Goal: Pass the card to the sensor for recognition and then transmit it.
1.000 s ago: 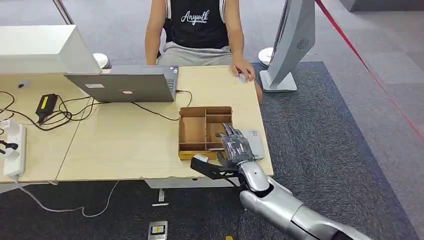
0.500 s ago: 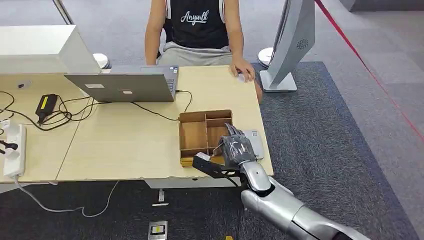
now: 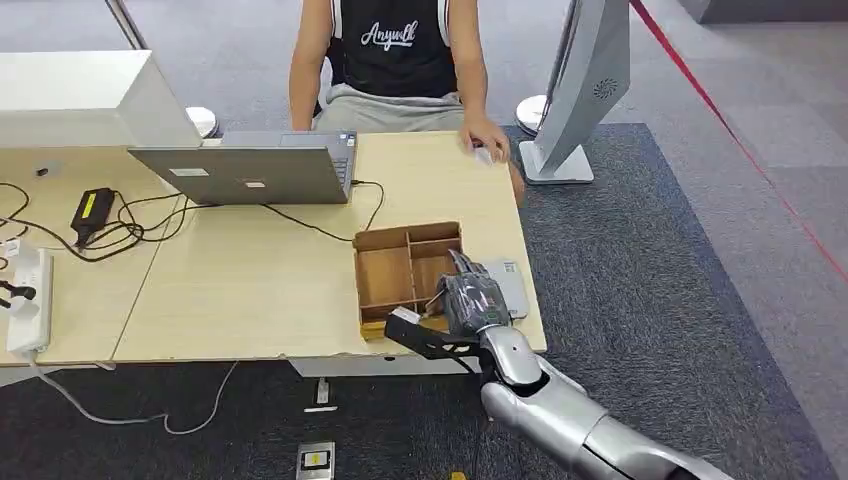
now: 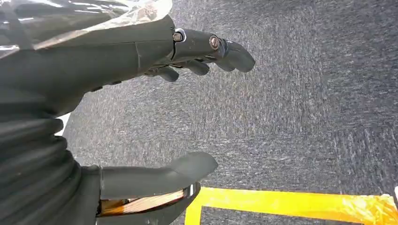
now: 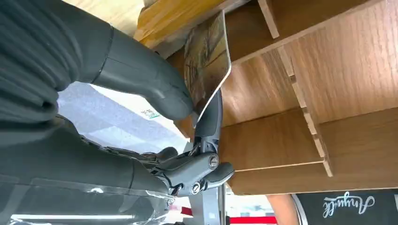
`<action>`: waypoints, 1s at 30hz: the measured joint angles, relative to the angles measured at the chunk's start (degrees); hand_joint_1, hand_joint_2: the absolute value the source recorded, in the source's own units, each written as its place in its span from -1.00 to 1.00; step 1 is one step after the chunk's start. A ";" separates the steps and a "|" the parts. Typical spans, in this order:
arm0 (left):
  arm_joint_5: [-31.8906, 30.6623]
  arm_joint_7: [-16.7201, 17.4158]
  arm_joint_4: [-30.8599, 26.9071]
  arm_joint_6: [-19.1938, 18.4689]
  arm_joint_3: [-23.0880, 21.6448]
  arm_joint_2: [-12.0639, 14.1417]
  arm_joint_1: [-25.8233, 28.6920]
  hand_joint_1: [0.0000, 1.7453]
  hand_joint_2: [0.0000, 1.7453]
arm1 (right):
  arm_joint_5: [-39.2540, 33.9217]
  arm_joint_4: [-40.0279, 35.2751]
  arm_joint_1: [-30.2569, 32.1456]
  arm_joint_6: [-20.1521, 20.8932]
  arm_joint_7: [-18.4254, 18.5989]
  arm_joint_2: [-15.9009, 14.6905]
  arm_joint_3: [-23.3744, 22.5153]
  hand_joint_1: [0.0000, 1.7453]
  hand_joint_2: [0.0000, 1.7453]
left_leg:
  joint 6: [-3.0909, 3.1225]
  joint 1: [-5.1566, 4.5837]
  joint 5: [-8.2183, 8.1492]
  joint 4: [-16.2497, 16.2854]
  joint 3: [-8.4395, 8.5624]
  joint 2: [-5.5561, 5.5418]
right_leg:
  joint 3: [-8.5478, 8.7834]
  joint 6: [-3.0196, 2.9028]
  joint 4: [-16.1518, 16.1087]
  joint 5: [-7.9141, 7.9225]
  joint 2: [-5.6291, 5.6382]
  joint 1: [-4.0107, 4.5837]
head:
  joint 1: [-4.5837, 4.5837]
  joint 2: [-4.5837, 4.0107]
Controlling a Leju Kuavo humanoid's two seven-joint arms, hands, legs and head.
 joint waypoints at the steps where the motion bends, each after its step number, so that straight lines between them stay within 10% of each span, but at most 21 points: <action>1: -0.30 -0.06 0.02 0.00 0.11 0.00 0.01 -1.00 1.00 | 0.15 -0.02 0.03 -0.26 0.00 0.02 -0.09 0.98 1.00 | 0.00 0.00 0.00 0.00 0.00 0.00 | 0.00 0.00 0.00 0.00 0.00 0.00 | 0.00 0.02; 30: -4.22 1.49 0.11 0.00 2.67 -1.16 -0.51 -1.00 1.00 | 4.00 -10.86 -7.41 -7.02 3.80 -2.21 -7.50 1.00 1.00 | 0.00 -0.01 0.01 0.02 0.01 0.02 | 0.01 0.01 0.00 0.01 0.00 -0.01 | 0.00 0.02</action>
